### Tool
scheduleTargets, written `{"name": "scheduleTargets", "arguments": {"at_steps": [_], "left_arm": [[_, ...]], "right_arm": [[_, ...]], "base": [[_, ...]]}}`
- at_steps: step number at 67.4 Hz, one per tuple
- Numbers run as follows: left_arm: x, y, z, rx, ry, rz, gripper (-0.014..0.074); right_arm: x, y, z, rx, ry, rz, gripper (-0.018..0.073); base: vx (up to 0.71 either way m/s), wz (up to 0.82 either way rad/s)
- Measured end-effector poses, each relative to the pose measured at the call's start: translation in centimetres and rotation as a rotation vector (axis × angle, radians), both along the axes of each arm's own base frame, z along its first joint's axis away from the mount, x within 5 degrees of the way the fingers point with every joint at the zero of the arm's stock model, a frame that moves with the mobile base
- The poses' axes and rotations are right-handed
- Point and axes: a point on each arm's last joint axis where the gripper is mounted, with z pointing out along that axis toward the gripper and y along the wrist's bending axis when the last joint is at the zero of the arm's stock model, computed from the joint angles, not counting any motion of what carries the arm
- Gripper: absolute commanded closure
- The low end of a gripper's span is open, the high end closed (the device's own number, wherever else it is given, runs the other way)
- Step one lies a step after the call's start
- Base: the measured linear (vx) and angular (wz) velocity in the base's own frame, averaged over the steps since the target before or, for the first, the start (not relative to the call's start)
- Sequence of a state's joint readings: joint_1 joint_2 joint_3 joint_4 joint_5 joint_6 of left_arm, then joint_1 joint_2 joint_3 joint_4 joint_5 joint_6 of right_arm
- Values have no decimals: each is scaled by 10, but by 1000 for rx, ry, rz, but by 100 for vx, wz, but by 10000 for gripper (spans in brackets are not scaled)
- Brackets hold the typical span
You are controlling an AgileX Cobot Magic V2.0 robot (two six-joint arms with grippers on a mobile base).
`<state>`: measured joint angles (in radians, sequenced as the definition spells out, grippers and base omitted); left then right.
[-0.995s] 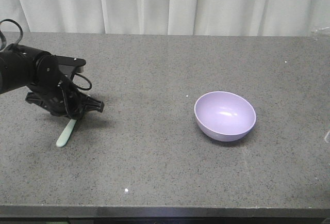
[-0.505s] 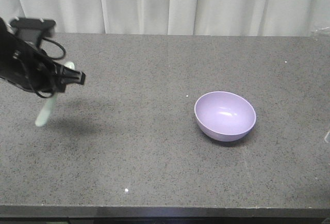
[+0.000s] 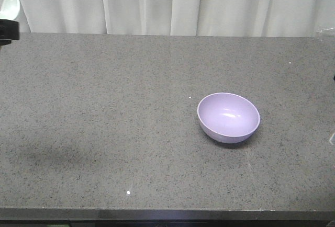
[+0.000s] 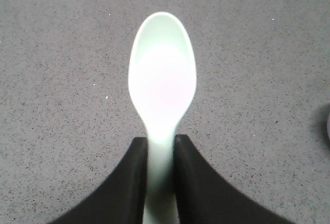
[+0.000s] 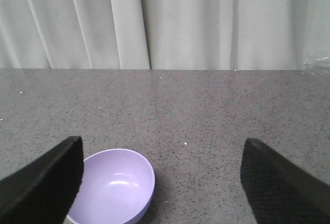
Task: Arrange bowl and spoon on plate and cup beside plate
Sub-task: 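Close the left gripper on the spoon handle and lift it, then move the open right gripper over the lavender bowl rim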
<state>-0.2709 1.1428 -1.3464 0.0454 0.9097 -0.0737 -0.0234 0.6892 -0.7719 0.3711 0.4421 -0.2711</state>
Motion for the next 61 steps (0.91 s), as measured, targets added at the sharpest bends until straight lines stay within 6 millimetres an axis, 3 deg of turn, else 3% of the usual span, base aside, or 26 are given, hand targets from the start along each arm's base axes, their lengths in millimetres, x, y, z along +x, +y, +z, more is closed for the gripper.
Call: {"name": "scheduleTargets", "arguments": {"at_steps": [8,14,22,28,36,43,51,61], "left_arm": [[-6,2,4,-3,-10,1,603],[-7,2,3,-2,-4,1,603],[-7,2,3,-2,-5,1,603],[-7,2,3,-2,-5,1,603],[-7,2,3,-2,-5,1,603],[-7,2,3,-2,-5,1,603],[-7,2,3,-1,1,1,603],[-7,2,3,0,4,1,603]], "right_arm": [[12,3,23,-8,58,43,-33],[33,6,39,-11,142,88,-33],[74,9,47,-22,267,142,-33],[112,10,39,-25,367,174,-33],[157,11,13,-7,498,198,-33],[189,10,-25,5,624,211,-33],[211,11,-61,23,727,228,-33],[224,11,-85,33,785,235,-33]], "base": [[0,0],[0,0],[0,0],[0,0],[0,0],[0,0],[0,0],[0,0]]}}
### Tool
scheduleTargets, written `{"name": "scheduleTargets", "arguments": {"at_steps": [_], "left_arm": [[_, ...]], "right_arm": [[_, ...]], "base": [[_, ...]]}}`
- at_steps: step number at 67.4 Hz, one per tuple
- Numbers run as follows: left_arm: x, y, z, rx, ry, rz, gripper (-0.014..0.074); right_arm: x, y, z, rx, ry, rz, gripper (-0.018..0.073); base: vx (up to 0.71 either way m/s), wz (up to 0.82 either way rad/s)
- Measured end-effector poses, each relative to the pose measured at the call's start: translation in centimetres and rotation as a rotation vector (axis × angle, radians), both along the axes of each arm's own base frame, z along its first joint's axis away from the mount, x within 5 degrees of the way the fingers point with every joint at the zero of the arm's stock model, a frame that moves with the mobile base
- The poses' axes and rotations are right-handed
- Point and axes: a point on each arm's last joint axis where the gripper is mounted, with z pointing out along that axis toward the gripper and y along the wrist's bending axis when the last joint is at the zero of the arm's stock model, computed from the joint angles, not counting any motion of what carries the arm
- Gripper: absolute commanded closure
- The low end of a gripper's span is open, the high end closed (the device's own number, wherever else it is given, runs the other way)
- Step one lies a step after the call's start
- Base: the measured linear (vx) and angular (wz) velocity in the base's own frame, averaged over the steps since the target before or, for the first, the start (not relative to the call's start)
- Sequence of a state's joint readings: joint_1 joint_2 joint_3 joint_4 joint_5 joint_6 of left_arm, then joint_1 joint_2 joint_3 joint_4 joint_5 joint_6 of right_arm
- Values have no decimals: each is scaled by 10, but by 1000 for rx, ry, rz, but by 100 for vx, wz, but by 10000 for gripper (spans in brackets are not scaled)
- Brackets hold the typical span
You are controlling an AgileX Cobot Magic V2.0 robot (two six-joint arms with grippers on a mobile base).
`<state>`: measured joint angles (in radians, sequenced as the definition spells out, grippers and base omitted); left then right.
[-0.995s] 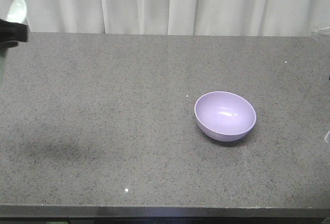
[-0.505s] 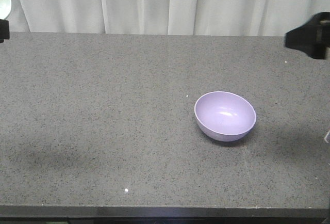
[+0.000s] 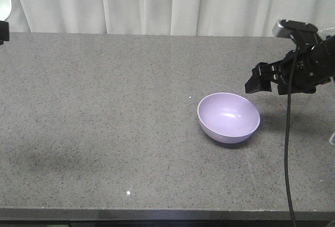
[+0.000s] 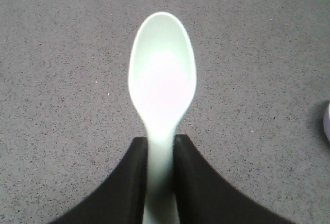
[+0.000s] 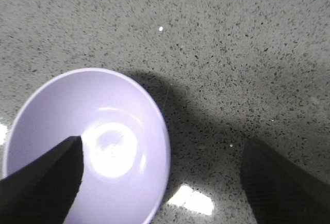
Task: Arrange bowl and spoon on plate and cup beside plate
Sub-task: 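Move the open right gripper over the lavender bowl rim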
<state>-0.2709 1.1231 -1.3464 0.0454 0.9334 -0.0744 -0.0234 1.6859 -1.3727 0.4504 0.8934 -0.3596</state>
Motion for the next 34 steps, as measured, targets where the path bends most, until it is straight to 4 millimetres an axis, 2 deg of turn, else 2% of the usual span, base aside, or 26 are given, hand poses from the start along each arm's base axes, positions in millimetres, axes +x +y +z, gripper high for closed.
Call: {"name": "scheduleTargets", "arguments": {"at_steps": [20,34], "left_arm": [[0,0,0,1,5,0,603],[0,0,0,1,5,0,603]], "right_arm": [[19,3,-42,31,97,23,-33],[21,17,-55,31,128,78,-3]], "base": [[0,0],[0,0]]}}
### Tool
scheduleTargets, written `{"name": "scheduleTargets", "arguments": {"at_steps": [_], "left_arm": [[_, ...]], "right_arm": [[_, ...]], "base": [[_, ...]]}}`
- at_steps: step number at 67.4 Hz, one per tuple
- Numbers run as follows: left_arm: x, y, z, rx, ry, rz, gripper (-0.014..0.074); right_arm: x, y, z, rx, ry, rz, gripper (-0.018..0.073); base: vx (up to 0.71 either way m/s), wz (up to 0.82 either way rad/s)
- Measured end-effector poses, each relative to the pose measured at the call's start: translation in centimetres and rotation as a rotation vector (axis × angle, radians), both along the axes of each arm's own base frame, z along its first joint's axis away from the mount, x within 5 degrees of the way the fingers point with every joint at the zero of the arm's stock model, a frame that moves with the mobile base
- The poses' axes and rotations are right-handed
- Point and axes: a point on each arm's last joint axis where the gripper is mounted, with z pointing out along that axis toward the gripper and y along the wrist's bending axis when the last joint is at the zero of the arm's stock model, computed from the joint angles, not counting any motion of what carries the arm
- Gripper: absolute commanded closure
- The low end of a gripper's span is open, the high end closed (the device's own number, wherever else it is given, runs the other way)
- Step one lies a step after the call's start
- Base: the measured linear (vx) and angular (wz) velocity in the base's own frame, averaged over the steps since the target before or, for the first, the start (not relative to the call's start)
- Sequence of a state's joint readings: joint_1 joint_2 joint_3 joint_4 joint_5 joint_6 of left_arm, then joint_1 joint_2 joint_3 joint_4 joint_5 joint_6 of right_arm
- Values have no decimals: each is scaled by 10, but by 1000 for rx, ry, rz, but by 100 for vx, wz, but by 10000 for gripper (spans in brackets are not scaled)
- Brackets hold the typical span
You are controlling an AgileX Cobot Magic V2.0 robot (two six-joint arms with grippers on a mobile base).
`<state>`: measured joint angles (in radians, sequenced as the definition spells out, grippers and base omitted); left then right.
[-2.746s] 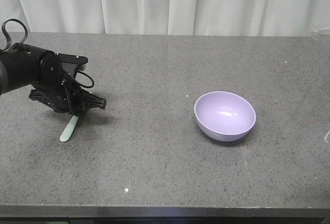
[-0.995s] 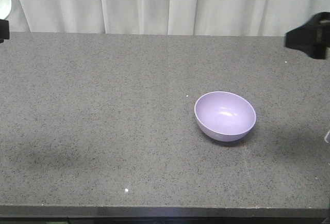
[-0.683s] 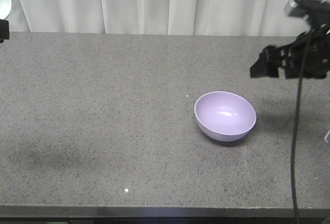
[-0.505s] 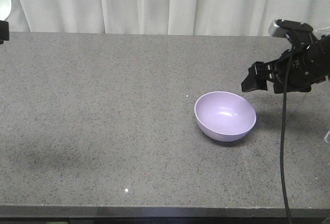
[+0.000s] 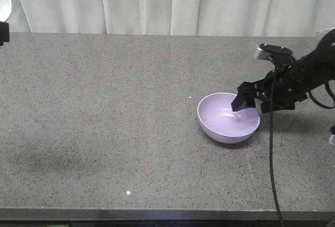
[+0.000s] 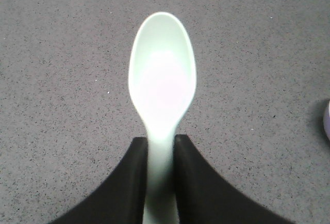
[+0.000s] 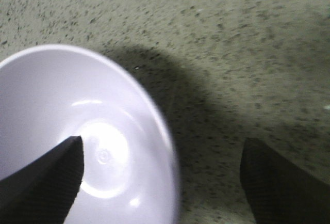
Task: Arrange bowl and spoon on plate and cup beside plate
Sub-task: 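Move the open right gripper over the lavender bowl rim, then close the right gripper on the bowl rim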
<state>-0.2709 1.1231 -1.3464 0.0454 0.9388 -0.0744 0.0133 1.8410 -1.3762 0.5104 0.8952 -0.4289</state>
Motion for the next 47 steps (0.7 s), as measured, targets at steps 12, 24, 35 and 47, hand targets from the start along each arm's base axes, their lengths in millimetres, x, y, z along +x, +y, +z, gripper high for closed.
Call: {"name": "scheduleTargets", "arguments": {"at_steps": [12,24,35,47], "left_arm": [[0,0,0,0,0,0,603],[0,0,0,0,0,0,603],[0,0,0,0,0,0,603],[0,0,0,0,0,0,603]], "right_arm": [[-2,11,-3,-35,18,24,139],[-2,9,-8,-71,44,10,368],[-1,7,-11,-85,55,4,575],[0,7,-9,-87,46,3,568]], "base": [[0,0],[0,0],[0,0],[0,0]]}}
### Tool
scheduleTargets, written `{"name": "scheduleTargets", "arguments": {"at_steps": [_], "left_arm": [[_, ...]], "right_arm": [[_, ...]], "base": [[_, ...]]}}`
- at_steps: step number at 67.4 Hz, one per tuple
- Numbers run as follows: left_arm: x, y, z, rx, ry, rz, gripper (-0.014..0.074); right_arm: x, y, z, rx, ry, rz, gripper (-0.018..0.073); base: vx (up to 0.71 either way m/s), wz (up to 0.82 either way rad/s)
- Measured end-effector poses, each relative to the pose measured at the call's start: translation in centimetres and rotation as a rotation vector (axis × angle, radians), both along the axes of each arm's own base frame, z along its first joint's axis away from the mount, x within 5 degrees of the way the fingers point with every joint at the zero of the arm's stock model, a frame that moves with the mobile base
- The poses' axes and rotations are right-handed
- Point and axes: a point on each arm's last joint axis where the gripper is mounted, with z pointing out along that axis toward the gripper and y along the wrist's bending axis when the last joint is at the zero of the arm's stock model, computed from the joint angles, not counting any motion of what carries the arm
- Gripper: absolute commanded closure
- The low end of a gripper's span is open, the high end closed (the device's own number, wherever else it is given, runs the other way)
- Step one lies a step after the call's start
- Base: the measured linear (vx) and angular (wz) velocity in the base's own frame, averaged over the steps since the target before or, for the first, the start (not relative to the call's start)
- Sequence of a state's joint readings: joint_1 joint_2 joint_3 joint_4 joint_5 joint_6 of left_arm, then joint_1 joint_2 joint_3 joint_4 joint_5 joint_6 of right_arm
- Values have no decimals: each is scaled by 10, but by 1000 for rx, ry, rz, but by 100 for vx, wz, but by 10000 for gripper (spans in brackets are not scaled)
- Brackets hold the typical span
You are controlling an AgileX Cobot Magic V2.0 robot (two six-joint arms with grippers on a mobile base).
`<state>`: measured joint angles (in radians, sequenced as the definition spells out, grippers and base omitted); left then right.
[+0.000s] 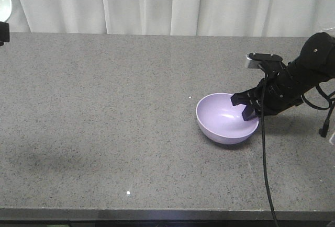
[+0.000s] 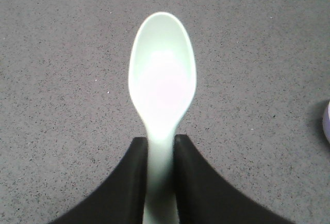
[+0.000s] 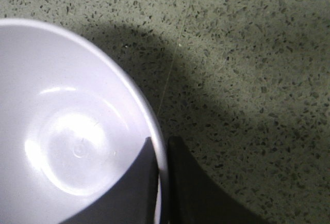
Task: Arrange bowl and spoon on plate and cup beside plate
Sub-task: 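Close the right gripper on the bowl rim, then lift the lavender bowl up with the right gripper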
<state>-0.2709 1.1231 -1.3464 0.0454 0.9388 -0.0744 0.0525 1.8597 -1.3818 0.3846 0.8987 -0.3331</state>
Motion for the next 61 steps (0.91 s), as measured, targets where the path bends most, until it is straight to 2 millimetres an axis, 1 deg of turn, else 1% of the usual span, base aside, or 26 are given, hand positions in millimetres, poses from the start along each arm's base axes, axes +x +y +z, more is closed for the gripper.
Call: {"name": "scheduleTargets", "arguments": {"at_steps": [4,9,14,21,26,31,33,36,43,51,55,61], "left_arm": [[0,0,0,0,0,0,603],[0,0,0,0,0,0,603],[0,0,0,0,0,0,603],[0,0,0,0,0,0,603],[0,0,0,0,0,0,603],[0,0,0,0,0,0,603],[0,0,0,0,0,0,603],[0,0,0,0,0,0,603],[0,0,0,0,0,0,603],[0,0,-1,2,9,0,603],[-1,0,-2,5,20,1,603],[-2,1,-3,11,41,2,603]], "right_arm": [[1,0,4,-2,-6,4,566],[6,1,16,2,-30,13,565],[8,1,37,5,-76,24,564],[6,2,80,13,-183,30,564],[-2,1,111,18,-260,30,564],[-15,1,136,24,-320,29,564],[-24,1,148,26,-343,30,564],[-32,0,159,28,-364,33,564],[-61,-1,190,33,-435,40,564],[-93,-2,220,39,-521,41,564],[-113,-3,235,41,-564,45,564],[-136,-4,252,43,-616,50,564]], "base": [[0,0],[0,0],[0,0],[0,0],[0,0],[0,0],[0,0],[0,0],[0,0],[0,0],[0,0],[0,0]]}}
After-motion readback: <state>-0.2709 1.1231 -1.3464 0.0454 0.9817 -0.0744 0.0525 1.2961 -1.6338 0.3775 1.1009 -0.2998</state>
